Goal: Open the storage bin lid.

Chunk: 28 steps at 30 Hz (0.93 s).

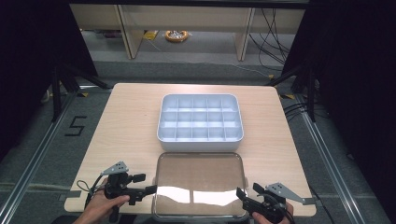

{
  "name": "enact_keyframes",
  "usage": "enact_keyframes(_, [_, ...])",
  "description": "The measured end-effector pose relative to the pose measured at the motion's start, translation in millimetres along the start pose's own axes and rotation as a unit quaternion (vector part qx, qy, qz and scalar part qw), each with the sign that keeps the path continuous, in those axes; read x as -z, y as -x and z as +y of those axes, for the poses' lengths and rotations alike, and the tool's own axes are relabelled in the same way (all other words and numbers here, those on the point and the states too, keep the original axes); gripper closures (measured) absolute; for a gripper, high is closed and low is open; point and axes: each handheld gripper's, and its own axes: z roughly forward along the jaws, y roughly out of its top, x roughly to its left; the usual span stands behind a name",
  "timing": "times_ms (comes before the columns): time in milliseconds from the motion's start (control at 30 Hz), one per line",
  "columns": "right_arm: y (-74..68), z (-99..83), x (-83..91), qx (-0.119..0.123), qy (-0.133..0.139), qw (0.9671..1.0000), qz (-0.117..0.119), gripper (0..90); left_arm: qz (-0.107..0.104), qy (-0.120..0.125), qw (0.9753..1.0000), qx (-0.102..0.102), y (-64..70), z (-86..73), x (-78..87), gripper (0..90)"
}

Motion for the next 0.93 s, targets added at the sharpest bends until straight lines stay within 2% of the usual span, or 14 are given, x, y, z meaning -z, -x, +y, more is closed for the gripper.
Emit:
enact_keyframes(133, [-2.9,-4.4,2.9,-0.005,-0.003,1.0,0.007,26.4,-0.004,0.002,1.0,0.002,2.0,-3.1,2.1,19.9])
enact_keyframes(233, [-2.8,-7.3,6.6,0.003,-0.004,1.0,-0.005,26.3,-0.003,0.002,1.0,0.004,3.7,-5.5,4.8,19.9])
enact_keyframes(300, [-3.3,-9.1,8.7,-0.007,-0.005,1.0,0.004,26.2,-0.001,0.004,1.0,0.002,4.7,-7.6,7.1,19.9])
enact_keyframes(333, [-2.7,-10.6,9.7,-0.002,-0.001,1.0,0.004,26.2,-0.001,0.004,1.0,0.003,5.7,-8.2,8.0,20.0])
enact_keyframes(367, [-5.1,-11.5,12.1,-0.017,-0.008,0.9998,0.005,26.1,-0.002,0.005,1.0,0.0,5.9,-9.3,8.9,20.0])
enact_keyframes(433, [-4.7,-13.6,15.0,-0.009,-0.006,0.9999,0.002,26.1,-0.003,0.006,1.0,0.003,7.7,-10.7,10.4,20.1])
enact_keyframes(467, [-6.6,-14.6,15.7,-0.023,-0.007,0.9997,0.01,26.1,-0.002,0.005,1.0,0.003,8.7,-11.9,11.3,20.0])
enact_keyframes(500, [-6.4,-16.3,16.7,-0.019,-0.008,0.9998,0.005,26.1,-0.001,0.002,1.0,0.001,9.3,-12.4,12.2,20.0])
enact_keyframes(533, [-10.0,-17.5,19.1,-0.044,-0.015,0.9989,0.013,26.1,-0.005,0.006,1.0,0.001,9.6,-13.9,11.8,20.1])
enact_keyframes(567, [-6.1,-18.3,18.3,-0.015,-0.007,0.9998,0.007,26.0,-0.005,0.002,1.0,0.001,10.3,-14.2,12.4,20.1])
enact_keyframes(600, [-6.3,-18.6,18.9,-0.015,-0.013,0.9998,0.005,26.0,-0.004,0.002,1.0,0.001,10.5,-14.8,12.3,20.1])
enact_keyframes(767, [-4.4,-18.9,17.9,-0.02,-0.004,0.9996,0.019,26.0,-0.003,-0.003,1.0,0.002,9.8,-15.6,11.4,20.2])
enact_keyframes(800, [-5.0,-18.8,17.5,-0.018,-0.009,0.9998,0.005,26.0,-0.002,-0.002,1.0,0.004,9.7,-15.8,10.9,20.3])
enact_keyframes(933, [-3.4,-18.9,16.6,-0.023,-0.014,0.9996,0.013,26.1,-0.002,-0.006,1.0,0.005,8.5,-16.2,10.4,20.5])
